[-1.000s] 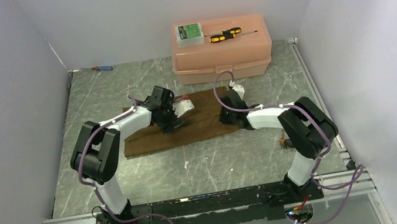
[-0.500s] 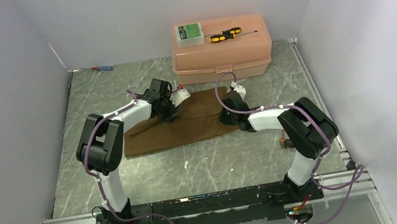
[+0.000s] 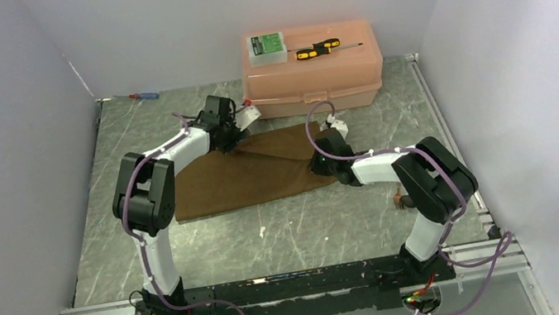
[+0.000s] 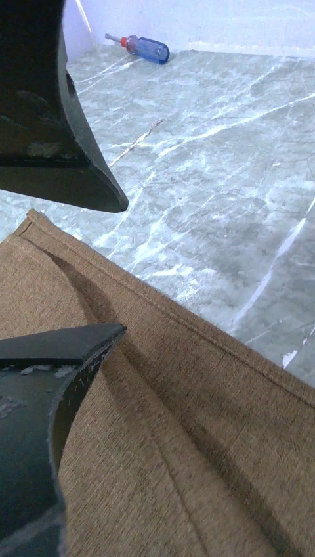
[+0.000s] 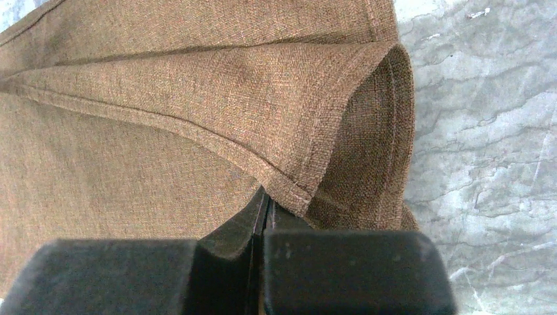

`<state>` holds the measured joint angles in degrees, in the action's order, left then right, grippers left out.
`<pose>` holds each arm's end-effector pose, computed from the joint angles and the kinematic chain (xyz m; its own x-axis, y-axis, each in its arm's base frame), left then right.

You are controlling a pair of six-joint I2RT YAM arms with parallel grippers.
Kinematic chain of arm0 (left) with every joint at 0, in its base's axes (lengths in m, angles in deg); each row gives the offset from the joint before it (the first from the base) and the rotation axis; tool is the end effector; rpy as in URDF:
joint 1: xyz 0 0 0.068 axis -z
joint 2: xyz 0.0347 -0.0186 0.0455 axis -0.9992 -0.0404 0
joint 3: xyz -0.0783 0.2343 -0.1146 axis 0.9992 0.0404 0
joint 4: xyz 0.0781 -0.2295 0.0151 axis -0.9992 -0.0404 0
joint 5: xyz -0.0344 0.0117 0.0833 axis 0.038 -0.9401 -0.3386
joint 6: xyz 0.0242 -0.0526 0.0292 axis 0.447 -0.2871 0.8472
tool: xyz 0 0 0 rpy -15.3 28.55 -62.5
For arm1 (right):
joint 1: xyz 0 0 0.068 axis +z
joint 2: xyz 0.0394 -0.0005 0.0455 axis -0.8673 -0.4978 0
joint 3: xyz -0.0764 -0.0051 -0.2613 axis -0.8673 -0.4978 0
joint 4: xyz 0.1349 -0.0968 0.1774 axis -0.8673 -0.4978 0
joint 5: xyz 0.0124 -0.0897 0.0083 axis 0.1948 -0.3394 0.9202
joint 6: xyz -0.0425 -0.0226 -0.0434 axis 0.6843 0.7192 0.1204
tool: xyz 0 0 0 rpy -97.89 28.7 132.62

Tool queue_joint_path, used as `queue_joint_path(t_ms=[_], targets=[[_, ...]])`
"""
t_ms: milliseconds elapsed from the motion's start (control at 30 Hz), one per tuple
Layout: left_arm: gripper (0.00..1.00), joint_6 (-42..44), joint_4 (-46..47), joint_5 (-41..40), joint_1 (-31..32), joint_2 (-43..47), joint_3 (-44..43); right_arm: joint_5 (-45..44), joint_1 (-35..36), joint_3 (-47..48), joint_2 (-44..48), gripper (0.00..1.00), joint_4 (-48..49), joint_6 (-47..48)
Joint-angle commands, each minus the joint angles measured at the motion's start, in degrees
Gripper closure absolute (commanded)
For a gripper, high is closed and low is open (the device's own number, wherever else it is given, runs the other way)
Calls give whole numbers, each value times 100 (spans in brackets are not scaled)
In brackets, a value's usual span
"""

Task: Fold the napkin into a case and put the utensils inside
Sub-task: Fold and flatten the napkin at the center of the board.

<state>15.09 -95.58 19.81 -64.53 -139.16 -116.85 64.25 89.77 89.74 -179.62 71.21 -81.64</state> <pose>0.3966 -0.1638 0.1892 -0.3154 0.8246 -0.4696 0.6852 0.5403 0.4885 0.2835 0.1533 0.1417 -0.6973 0.3749 -0.6109 0.0961 0.8935 0.4386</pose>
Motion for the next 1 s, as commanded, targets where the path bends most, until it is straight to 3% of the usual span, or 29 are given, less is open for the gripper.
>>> queue_joint_path(t_ms=[0, 333, 633, 967], targets=[[32, 199, 312, -325, -42, -174, -247, -88, -186, 180, 78, 100, -521, 257], [29, -693, -1209, 194, -351, 302, -869, -156, -791, 1462, -543, 100, -579, 748], [28, -599, -1870, 537, -595, 1197, -157, -443, -894, 2381, -1103, 100, -725, 892], [28, -538, -3113, 1193, -920, 1789, 411, -738, -789, 1723, -290, 100, -1073, 758]])
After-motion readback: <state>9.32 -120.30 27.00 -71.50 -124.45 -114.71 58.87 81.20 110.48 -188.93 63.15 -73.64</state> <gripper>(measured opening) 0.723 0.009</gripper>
